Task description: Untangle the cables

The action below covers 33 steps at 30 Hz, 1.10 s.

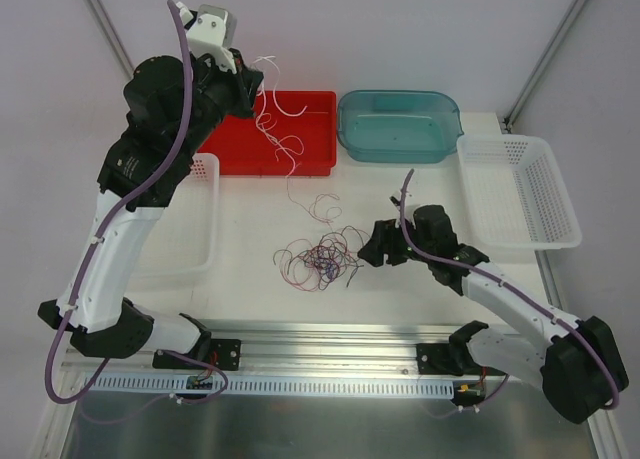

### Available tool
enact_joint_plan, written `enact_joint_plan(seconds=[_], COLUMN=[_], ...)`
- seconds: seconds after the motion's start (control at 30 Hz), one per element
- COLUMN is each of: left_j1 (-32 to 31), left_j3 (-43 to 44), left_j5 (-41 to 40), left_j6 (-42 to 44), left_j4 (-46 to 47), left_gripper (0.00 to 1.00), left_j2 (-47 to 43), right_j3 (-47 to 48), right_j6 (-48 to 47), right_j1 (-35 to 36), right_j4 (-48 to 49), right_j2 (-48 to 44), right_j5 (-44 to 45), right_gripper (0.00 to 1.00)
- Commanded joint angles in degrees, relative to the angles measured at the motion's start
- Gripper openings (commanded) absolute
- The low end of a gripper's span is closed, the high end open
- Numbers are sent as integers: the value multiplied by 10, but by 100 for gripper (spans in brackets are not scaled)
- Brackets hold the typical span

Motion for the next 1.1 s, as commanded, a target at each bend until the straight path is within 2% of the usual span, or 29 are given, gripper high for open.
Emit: enact_joint_plan(seconds=[0.0,0.13,0.23,0.47,0.63,0.77,0.83,0.87,0.93,0.97,1.0,1.03,1.07], left_j1=[2,2,1,2,2,2,1,1,1,2,1,2,1], left_j3=[0,-6,-14,-31,-38,-45,-47,-49,-51,-52,-55,-56,-58], left_j5=[-14,0,5,10,10,11,10,5,-6,-23,-35,-46,-71], left_j6=[-2,-19,-33,-51,-58,-62,-62,-61,-54,-50,-45,-35,-28], left_j4=[2,-1,1,0,-1,0,-1,0,0,-1,0,0,0], left_gripper=[0,0,0,0,0,0,0,0,0,0,0,0,0], left_j2=[-2,-13,-21,-35,-34,-33,-34,-34,-33,-33,-30,-28,-26], right_j3=[65,131,170,248,292,328,339,342,333,324,298,284,267], right_j6=[-5,-15,-5,68,100,91,92,91,91,90,88,85,82], right_j1=[30,58,73,95,106,115,116,115,115,115,115,115,114], right_j4=[89,139,213,393,452,445,445,441,441,441,439,437,427], right_j2=[49,120,174,318,387,435,448,452,451,444,424,409,395], right_j5=[-32,-42,-39,-87,-113,-107,-109,-113,-119,-122,-126,-127,-133], right_gripper=[70,71,73,73,74,73,66,52,34,18,12,1,1])
